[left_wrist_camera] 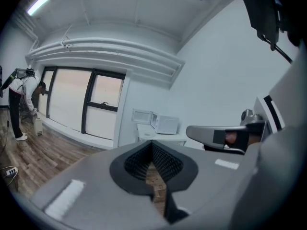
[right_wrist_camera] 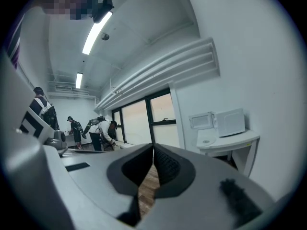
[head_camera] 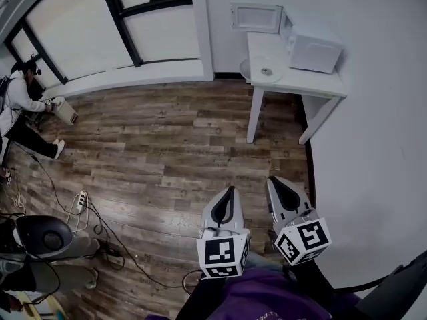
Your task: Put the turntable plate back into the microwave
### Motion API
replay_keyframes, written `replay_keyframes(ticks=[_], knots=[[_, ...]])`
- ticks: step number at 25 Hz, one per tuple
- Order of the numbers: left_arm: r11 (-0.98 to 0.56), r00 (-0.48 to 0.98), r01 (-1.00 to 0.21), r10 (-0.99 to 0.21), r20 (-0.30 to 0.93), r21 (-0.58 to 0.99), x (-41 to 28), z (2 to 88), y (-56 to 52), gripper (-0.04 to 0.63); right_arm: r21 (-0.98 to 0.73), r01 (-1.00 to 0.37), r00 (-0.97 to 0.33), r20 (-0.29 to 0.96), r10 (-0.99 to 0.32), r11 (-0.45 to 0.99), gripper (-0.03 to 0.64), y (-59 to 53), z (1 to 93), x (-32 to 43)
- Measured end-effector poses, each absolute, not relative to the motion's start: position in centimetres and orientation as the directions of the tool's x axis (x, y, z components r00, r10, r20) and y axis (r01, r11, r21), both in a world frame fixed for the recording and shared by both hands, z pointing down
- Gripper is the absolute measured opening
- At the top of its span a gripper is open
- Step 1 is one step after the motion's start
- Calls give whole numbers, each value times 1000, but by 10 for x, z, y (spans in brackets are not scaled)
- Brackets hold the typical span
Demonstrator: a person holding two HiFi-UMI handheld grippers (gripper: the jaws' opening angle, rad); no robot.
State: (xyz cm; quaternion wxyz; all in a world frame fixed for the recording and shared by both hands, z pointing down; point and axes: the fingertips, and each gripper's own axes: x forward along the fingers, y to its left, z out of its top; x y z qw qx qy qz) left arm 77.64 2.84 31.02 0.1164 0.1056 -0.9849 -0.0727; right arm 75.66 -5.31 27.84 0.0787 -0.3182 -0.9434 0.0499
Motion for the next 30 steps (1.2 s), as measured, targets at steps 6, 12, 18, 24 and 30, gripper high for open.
replay_keyframes(ticks=[6,12,18,24,30], knots=[[970,-957,-177,-209,202,168,744,311,34,5,-143,612,-766,138,628,778,11,-44,288,725],[967,-954,-191,-223,202,168,695,317,56,5,-152,589,-783,134,607,793,11,-25,293,674],[969,-954,-226,-241,178,99,627,314,98,5,-153,619,-752,169,637,771,11,28,301,609],[976,-961,-156,-186,204,153,566,323,159,5,-150,632,-739,181,649,760,11,79,303,544],[977,-966,-130,-163,201,168,519,322,200,5,-148,634,-742,159,651,759,11,115,298,492]])
